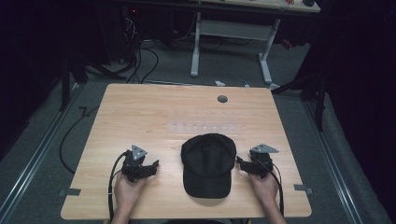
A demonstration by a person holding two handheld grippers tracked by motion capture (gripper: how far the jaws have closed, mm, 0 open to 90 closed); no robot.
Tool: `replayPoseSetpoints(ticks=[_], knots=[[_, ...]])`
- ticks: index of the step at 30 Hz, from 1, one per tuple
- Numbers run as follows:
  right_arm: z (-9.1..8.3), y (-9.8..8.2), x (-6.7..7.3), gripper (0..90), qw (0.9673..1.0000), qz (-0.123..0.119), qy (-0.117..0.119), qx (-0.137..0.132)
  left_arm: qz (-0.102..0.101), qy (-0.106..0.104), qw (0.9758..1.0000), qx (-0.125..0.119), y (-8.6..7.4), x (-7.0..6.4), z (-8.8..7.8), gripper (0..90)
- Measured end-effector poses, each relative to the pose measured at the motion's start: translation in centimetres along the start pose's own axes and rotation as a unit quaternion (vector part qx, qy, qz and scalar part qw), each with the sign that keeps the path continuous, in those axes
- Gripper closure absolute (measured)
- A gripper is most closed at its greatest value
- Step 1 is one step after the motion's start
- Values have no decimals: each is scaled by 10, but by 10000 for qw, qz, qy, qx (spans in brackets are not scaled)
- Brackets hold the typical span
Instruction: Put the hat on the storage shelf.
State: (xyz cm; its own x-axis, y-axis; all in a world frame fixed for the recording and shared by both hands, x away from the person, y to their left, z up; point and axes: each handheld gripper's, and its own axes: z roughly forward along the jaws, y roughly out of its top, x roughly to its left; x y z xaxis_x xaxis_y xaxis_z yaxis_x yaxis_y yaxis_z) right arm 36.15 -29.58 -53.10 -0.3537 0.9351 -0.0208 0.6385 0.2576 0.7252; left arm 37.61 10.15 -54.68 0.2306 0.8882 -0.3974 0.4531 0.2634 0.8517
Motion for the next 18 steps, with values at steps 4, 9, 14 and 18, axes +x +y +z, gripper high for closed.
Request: replayPoseSetpoints(ticks=[4,9,14,18], knots=[[0,0,0,347,10000,3,0,3,-10,-1,10000,-6,0,0,0,275],[0,0,0,347,10000,-3,2,-1,-9,-1,10000,-6,0,0,0,275],[0,0,0,348,10000,-8,6,2,-10,-2,10000,-3,0,0,0,274],[0,0,0,349,10000,13,-12,2,-10,-1,10000,-5,0,0,0,274]])
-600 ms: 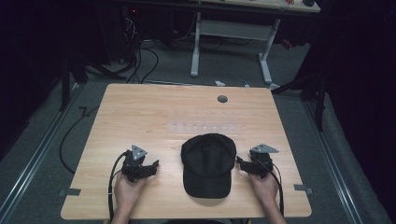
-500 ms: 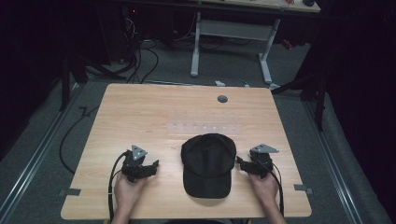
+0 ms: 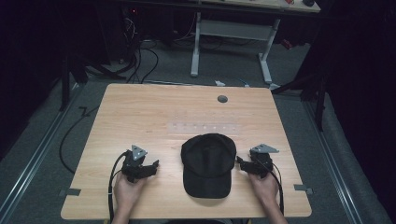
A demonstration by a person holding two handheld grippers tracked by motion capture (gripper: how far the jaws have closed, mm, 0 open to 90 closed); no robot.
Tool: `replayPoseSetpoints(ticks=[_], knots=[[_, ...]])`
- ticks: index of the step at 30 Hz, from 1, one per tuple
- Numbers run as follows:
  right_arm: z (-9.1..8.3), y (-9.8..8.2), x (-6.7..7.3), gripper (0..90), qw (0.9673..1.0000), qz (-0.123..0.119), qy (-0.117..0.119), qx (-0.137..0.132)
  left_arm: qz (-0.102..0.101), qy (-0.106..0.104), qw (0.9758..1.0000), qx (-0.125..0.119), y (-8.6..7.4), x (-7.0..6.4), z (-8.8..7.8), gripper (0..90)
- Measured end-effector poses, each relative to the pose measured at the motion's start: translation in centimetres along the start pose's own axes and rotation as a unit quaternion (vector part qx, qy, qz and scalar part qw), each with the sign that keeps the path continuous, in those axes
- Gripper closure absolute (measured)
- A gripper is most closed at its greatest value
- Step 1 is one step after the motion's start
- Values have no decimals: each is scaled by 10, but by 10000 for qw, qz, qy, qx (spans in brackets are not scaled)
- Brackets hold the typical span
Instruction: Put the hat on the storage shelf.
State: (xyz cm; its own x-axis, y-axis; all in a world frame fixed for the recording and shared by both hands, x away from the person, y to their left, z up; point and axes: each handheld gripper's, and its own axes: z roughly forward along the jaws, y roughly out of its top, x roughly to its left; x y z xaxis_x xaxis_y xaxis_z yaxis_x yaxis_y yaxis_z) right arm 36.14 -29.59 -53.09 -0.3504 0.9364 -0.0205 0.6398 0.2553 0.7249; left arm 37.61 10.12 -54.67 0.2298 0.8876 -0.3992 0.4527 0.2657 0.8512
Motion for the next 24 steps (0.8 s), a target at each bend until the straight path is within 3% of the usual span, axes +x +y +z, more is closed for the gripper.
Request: replayPoseSetpoints(ticks=[8,14,24], knots=[[-2,-2,1,361,9999,93,-55,-2,-2,2,10000,2,0,0,0,275],[-5,-2,-1,428,9998,133,-109,41,-14,-1,10000,4,0,0,0,276],[-20,-5,-1,484,9999,136,-7,-52,-51,-11,10000,4,1,1,-1,275]])
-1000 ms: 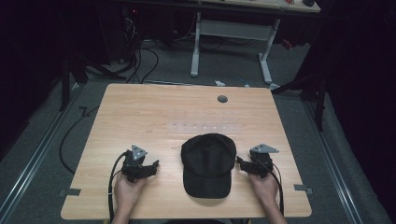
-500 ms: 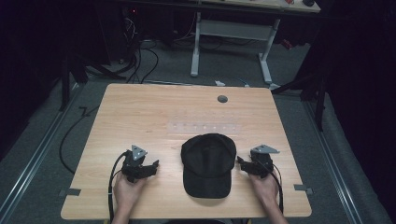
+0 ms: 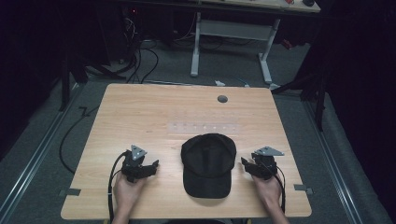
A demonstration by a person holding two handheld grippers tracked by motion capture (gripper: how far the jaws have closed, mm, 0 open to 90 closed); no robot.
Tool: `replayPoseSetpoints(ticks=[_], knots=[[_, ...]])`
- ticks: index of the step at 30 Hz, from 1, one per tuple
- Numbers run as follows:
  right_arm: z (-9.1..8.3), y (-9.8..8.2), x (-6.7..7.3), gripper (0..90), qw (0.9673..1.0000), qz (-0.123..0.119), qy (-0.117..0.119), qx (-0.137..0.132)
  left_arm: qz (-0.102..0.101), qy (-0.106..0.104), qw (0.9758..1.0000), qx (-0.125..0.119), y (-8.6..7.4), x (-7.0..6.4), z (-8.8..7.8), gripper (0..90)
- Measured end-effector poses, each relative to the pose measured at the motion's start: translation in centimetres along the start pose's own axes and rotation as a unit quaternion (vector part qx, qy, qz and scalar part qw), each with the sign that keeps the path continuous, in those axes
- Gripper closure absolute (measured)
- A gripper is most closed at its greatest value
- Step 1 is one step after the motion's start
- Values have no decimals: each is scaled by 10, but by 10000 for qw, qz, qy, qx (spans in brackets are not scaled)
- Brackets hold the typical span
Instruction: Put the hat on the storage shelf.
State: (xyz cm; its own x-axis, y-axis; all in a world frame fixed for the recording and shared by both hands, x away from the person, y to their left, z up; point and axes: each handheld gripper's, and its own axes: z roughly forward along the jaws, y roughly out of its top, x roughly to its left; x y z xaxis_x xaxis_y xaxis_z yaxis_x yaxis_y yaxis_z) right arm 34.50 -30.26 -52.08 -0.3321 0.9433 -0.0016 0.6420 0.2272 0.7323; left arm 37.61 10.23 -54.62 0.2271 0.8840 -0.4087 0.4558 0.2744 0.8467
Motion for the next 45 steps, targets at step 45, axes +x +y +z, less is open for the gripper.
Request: replayPoseSetpoints(ticks=[45], knots=[[-25,54,37,583,9949,-555,819,-197,66,22,10000,-3,-1,-1,0,267]])
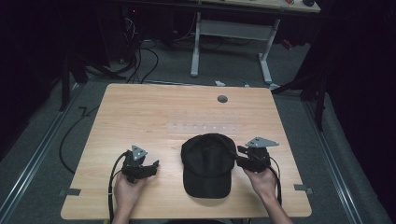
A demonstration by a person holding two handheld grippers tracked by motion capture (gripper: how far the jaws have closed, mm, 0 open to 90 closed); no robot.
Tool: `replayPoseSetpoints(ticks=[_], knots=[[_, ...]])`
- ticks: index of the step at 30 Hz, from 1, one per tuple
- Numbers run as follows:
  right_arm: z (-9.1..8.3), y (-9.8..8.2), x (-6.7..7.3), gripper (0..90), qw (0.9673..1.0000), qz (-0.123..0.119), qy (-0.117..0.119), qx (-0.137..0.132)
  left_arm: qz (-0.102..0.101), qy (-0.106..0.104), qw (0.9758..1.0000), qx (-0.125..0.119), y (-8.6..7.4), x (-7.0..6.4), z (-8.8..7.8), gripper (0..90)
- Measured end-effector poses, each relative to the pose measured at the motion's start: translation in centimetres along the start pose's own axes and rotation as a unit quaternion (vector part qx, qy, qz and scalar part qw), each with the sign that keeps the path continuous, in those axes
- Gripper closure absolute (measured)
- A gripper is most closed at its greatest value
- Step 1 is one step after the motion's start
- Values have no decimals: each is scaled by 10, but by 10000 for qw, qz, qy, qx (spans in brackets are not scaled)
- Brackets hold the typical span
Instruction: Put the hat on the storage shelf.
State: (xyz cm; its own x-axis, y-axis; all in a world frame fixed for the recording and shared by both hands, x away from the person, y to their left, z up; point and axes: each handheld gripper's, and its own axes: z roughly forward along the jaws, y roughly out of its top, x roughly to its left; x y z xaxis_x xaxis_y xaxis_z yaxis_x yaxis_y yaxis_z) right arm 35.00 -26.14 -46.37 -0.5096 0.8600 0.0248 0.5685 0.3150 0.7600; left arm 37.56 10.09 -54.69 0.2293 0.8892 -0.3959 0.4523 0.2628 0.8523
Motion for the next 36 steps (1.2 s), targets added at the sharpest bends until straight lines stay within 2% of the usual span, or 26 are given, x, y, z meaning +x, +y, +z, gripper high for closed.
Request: replayPoseSetpoints(ticks=[15,29,36], knots=[[16,18,5,608,9999,-36,57,138,-3,1,10000,-2,0,0,0,268],[33,18,6,688,9991,-22,21,415,-2,1,10000,0,0,0,0,267],[34,18,6,730,9993,-30,-19,372,-3,0,10000,2,0,0,0,268]])
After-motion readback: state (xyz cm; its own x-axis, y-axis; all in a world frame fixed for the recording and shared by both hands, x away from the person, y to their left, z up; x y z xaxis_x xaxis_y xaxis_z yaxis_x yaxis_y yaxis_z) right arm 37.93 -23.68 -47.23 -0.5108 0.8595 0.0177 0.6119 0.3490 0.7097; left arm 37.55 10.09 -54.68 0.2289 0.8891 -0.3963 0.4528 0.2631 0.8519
